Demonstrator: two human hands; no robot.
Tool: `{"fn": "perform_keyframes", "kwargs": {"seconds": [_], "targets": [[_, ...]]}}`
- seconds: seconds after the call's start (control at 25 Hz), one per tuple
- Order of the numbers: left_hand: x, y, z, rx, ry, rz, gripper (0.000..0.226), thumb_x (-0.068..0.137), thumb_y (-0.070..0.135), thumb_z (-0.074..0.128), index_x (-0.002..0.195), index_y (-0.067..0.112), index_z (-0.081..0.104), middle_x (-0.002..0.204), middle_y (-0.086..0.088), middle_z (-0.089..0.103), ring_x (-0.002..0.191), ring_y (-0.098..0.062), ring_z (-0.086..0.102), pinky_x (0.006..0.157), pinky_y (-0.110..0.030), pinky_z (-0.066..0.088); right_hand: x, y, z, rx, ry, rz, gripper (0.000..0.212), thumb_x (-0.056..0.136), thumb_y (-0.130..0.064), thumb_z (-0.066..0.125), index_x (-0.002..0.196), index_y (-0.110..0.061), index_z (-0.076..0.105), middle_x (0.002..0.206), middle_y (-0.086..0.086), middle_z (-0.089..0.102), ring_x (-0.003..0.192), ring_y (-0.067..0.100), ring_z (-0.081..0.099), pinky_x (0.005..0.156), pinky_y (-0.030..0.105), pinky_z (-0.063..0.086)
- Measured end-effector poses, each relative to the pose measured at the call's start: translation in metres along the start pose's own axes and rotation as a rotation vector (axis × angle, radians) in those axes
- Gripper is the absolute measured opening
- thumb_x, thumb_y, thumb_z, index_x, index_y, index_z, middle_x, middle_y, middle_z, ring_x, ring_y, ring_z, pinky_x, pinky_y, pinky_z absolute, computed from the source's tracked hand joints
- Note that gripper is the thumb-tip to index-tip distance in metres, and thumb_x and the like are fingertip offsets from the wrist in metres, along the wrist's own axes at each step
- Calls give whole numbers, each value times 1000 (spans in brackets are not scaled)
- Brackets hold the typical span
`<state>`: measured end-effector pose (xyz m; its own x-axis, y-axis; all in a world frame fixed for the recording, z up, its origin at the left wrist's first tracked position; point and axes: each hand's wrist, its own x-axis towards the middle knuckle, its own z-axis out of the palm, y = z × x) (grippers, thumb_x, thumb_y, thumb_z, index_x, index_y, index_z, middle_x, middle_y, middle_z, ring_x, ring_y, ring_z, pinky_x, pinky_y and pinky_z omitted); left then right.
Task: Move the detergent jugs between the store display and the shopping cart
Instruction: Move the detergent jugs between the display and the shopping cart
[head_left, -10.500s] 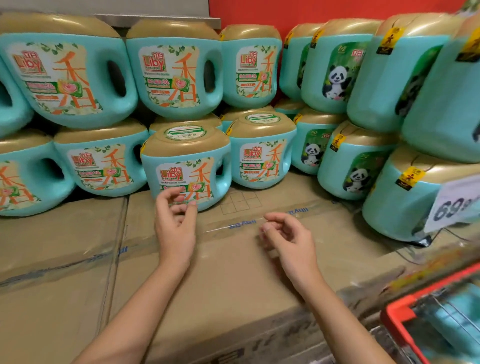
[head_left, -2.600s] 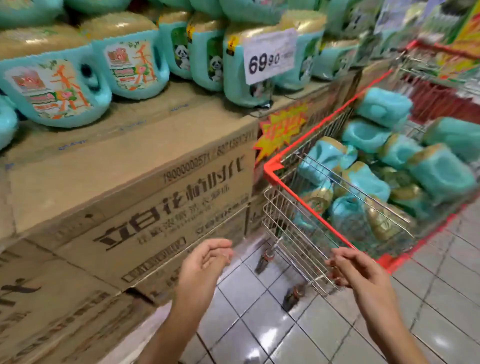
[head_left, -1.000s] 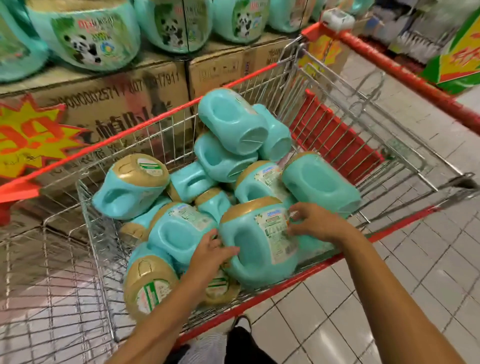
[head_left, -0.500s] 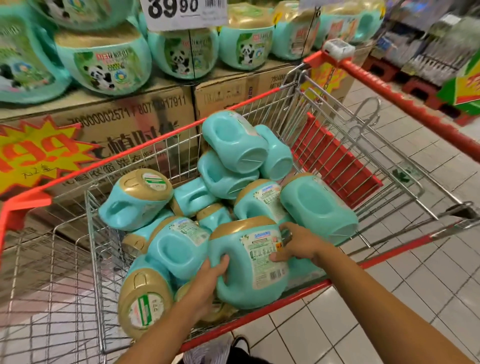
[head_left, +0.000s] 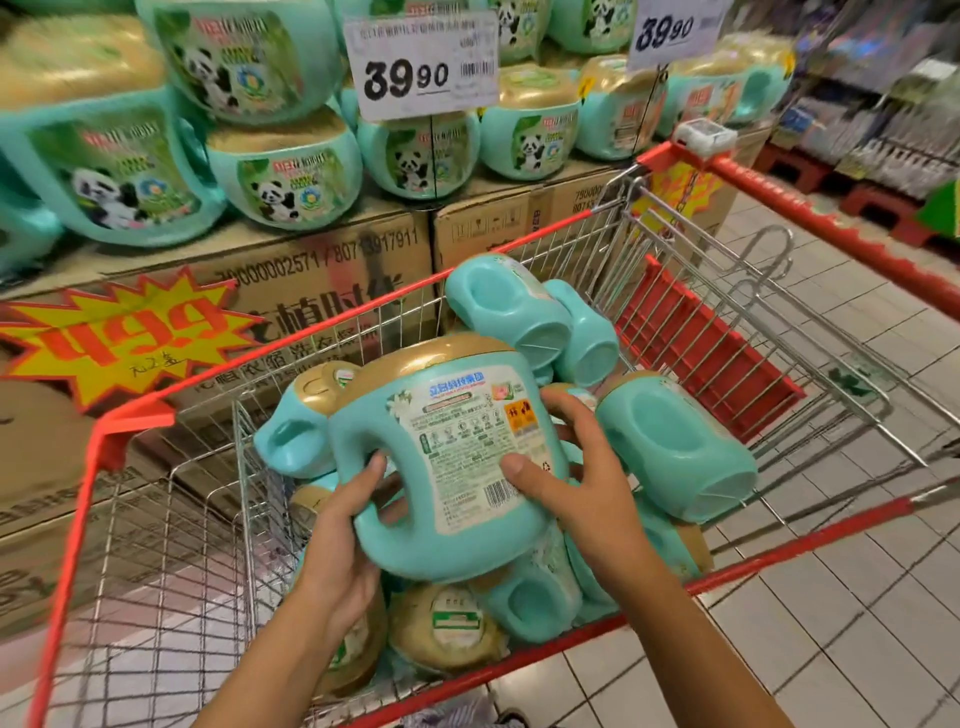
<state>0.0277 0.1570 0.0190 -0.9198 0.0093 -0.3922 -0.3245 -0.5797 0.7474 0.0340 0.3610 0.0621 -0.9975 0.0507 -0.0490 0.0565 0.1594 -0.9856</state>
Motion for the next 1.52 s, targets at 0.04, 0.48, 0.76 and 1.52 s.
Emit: {"fn": "perform_keyframes", "kwargs": {"seconds": [0.04, 0.48, 0.76, 1.52], "targets": [[-2, 5, 2, -42, 7, -2, 28, 78, 29, 63, 99, 18, 76, 108, -14, 73, 95, -29, 71, 79, -46, 60, -2, -7, 4, -33, 12, -34, 66, 67, -47, 76, 127, -39, 49, 131, -7, 54, 123, 14, 49, 102, 45, 45], [-28, 23, 24, 19, -55, 177, 41, 74, 19, 68, 115, 17, 67, 111, -8, 72, 102, -24, 69, 72, -34, 60, -26, -39, 48, -487, 24, -176, 116, 54, -75, 61, 149, -34, 9, 157, -6, 11, 147, 12, 7, 120, 42, 18], [-16, 32, 17, 304, -186, 373, 79, 55, 59, 82, 128, 41, 59, 117, 10, 66, 103, -13, 63, 83, -24, 53, -1, -15, 8, 479, -7, -32, 83, 50, -25, 80, 130, -23, 56, 128, 9, 63, 117, 31, 60, 100, 53, 48], [-13, 34, -25, 82, -32, 219, 62, 76, 33, 68, 136, 27, 55, 123, -8, 68, 107, -25, 68, 76, -34, 60, 0, -17, 46, 322, 170, 45, 55, 66, -53, 78, 109, -24, 61, 86, -7, 71, 74, 7, 67, 68, 32, 54]]}}
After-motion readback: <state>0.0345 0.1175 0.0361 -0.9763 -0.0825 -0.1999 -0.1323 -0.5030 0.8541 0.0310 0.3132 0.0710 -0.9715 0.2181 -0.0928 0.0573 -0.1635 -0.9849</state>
